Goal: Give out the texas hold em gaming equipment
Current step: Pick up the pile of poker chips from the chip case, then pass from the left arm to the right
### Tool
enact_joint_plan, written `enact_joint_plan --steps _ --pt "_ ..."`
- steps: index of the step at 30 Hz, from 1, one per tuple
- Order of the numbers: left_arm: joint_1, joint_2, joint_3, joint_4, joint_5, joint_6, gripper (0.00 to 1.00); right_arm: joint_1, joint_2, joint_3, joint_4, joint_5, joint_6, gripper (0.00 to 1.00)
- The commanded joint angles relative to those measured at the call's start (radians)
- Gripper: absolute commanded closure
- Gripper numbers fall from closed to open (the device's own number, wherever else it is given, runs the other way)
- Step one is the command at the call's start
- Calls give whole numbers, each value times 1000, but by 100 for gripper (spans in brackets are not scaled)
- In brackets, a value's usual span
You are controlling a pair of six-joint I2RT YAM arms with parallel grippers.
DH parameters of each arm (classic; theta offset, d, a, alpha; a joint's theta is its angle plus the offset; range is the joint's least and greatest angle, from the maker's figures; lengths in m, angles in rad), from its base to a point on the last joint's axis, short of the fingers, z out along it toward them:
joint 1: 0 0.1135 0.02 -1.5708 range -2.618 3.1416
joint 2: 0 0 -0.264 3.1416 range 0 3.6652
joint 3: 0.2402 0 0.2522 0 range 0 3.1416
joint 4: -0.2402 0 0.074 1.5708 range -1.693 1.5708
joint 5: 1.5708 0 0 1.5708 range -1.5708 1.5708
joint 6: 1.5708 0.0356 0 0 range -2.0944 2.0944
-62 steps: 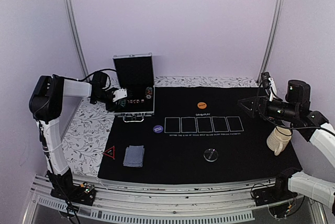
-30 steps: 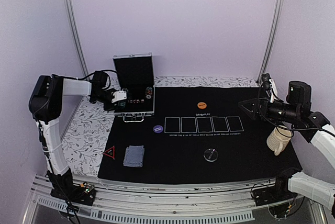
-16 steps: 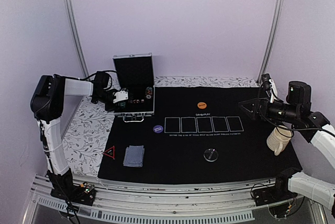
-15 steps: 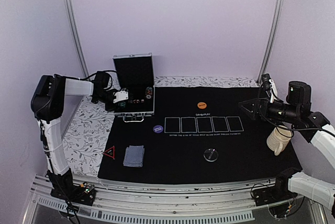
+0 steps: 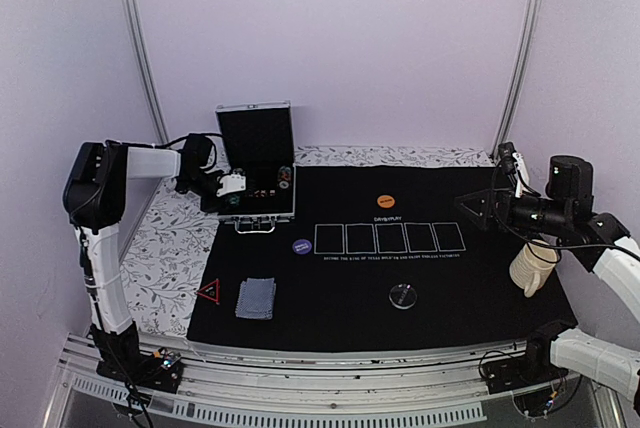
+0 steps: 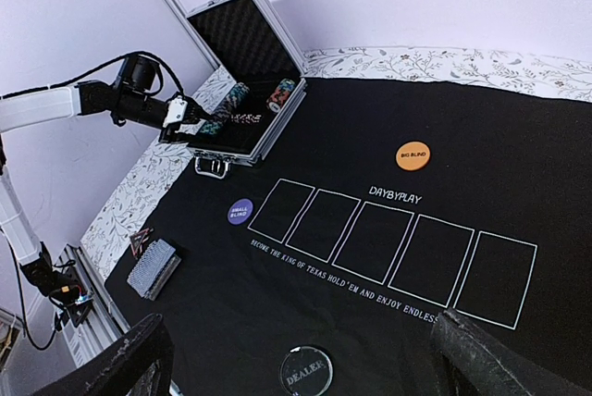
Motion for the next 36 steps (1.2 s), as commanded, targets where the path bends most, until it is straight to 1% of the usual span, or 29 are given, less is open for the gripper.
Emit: enact_joint_plan --steps 1,3,5,7,10,11,13,14,15,16,20,25,32,33,36 --pt "-5 26 37 -58 -35 -12 53 -4 10 33 -11 -14 -14 1" --pt "-7 50 75 -55 -41 -45 57 -4 7 28 -14 -14 -15 1" --pt "-15 69 87 -55 -59 -49 59 -4 1 18 -14 -4 -15 1" --pt "-20 74 78 -55 -84 -29 60 -3 0 15 -15 -1 -14 1" --pt "-24 71 57 -36 -82 -20 64 -4 0 19 -21 -11 -10 1" --pt "-24 72 54 -31 -81 -24 67 -3 -2 19 -20 -12 -8 1" --pt "-23 72 56 -27 -79 -28 77 -3 -7 18 -21 -4 -6 1" --pt "-25 71 56 -24 -78 -29 85 -3 -7 19 -21 -4 -6 1" --pt "-26 68 55 -20 -76 -31 97 -3 -6 19 -21 -4 -4 1" --pt "-27 63 55 -13 -77 -37 100 -4 -5 21 -20 -6 -4 1" --pt "-32 35 61 -2 -94 -55 100 -4 -5 21 -20 -12 0 1" --pt "-31 -26 92 20 -120 -117 100 -3 -3 30 -20 -18 3 1" --pt "-32 -117 119 -1 -85 -181 100 -4 -9 50 -9 -31 11 1" --pt "-32 -160 121 0 -79 -191 100 -4 -9 51 -9 -35 11 1" --pt "-32 -217 139 -2 -35 -243 100 -3 -13 56 -10 -44 14 1"
